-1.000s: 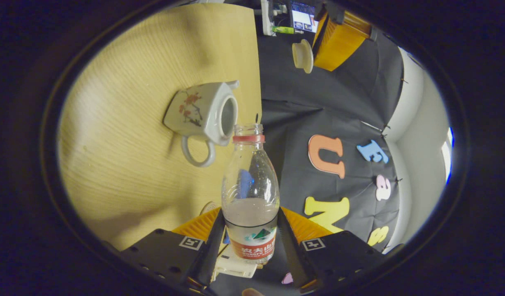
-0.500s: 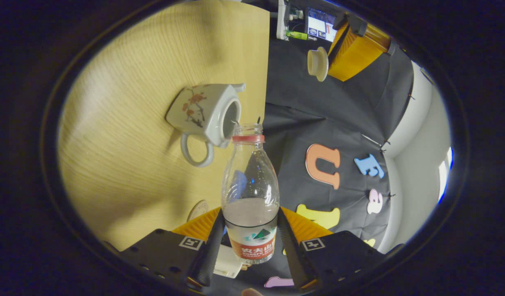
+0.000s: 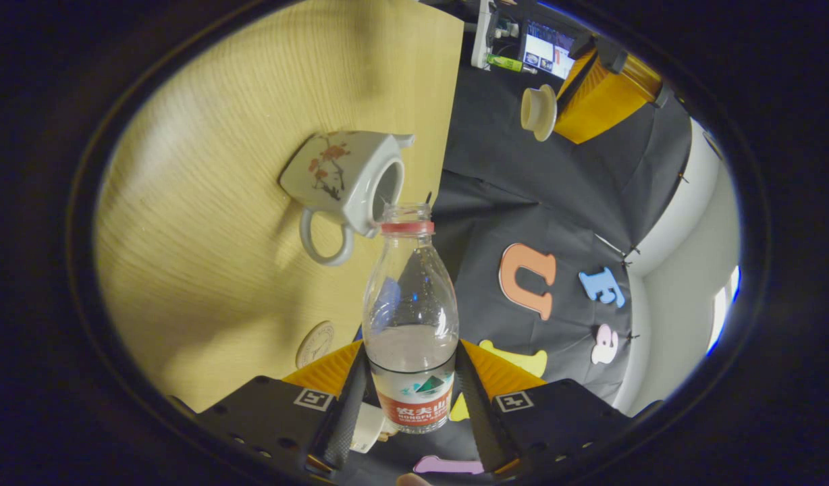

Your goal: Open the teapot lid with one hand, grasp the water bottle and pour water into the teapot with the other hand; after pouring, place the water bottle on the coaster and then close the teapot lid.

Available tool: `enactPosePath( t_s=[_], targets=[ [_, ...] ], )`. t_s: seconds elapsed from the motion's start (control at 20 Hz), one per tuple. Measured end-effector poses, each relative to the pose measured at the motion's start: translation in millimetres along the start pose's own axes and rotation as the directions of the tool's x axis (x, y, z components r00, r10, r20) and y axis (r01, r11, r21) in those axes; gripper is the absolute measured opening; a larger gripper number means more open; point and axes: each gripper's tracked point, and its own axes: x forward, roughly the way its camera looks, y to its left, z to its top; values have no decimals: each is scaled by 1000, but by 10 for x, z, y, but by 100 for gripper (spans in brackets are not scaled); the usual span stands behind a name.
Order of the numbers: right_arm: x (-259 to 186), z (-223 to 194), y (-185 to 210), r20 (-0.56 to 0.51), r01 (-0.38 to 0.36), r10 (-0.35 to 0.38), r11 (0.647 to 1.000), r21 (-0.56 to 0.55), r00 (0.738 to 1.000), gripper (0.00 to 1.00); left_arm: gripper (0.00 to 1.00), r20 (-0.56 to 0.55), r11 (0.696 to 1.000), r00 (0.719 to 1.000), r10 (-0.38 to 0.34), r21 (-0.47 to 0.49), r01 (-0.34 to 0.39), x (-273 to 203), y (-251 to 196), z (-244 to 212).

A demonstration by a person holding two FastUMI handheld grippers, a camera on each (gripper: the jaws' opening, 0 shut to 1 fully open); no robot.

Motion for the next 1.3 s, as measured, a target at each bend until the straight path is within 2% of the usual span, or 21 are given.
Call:
enactPosePath(
  t_s=[0.8, 1.1, 1.3],
  targets=[
    [-18, 49, -79, 3, 21, -20, 994, -106, 1000, 72, 3, 9, 1000, 1000, 1, -13, -1, -24, 13, 41],
    [-86, 84, -139, 11, 59, -58, 985, -162, 998, 72, 3, 13, 1000, 1000, -4, -16, 4, -46, 5, 54],
    [-39, 46, -331, 21, 82, -79, 978, -194, 997, 71, 3, 11, 1000, 1000, -7, -15, 7, -40, 3, 55]
  ],
)
